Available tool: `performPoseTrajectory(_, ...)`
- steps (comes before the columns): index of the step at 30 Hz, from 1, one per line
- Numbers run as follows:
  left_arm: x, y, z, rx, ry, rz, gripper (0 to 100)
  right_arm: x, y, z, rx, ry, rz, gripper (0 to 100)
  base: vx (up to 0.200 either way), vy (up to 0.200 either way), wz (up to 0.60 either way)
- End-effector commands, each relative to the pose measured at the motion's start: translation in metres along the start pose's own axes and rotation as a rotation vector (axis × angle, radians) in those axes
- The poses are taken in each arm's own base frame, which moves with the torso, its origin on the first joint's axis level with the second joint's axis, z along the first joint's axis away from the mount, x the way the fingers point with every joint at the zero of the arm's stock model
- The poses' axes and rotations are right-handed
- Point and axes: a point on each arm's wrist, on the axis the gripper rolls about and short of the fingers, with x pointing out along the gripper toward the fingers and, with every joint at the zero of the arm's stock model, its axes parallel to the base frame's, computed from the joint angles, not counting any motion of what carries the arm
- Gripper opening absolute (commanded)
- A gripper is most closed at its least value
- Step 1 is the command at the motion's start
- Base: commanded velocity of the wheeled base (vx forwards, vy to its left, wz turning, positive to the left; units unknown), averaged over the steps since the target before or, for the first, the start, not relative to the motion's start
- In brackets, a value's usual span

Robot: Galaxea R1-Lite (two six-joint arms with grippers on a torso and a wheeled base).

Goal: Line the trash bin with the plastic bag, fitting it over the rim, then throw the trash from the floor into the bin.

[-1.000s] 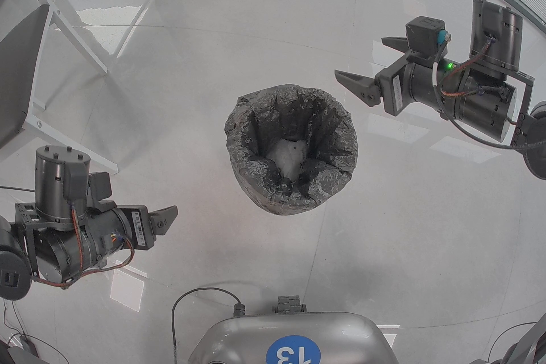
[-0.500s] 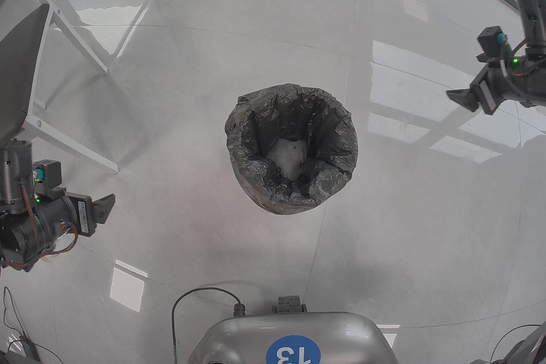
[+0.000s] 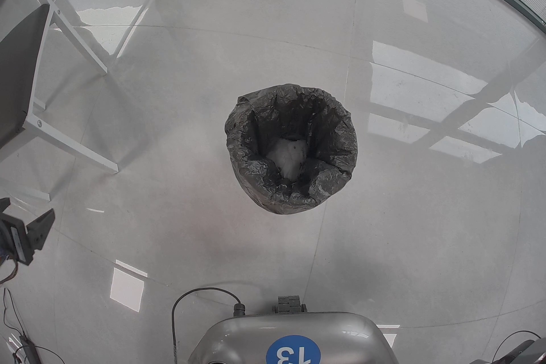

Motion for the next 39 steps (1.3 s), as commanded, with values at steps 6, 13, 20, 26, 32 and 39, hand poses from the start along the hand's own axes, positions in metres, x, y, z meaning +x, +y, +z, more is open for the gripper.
performPoseTrajectory(6, -0.109, 0.032, -0.036, -0.039, -0.149, 0.044, 100, -0.162, 0.031, -0.127, 0.262, -0.133, 0.092, 100, 0.000, 0.000, 0.00)
performPoseTrajectory(13, -0.132, 0.033, -0.062, -0.073, -0.197, 0.096, 100, -0.157, 0.068, -0.183, 0.364, -0.201, 0.264, 100, 0.000, 0.000, 0.00)
performPoseTrajectory(20, -0.128, 0.027, -0.090, -0.085, -0.214, 0.061, 100, -0.121, 0.119, -0.218, 0.537, -0.183, 0.230, 100, 0.000, 0.000, 0.00)
performPoseTrajectory(26, -0.113, 0.019, -0.115, -0.183, -0.287, -0.005, 100, -0.106, 0.156, -0.254, 0.527, -0.103, 0.220, 100, 0.000, 0.000, 0.00)
performPoseTrajectory(32, -0.093, 0.011, -0.114, -0.236, -0.417, -0.103, 100, -0.087, 0.177, -0.270, 0.498, -0.092, 0.226, 100, 0.000, 0.000, 0.00)
performPoseTrajectory(39, -0.063, 0.000, -0.135, -0.230, -0.415, -0.112, 100, -0.080, 0.185, -0.277, 0.496, -0.108, 0.228, 100, 0.000, 0.000, 0.00)
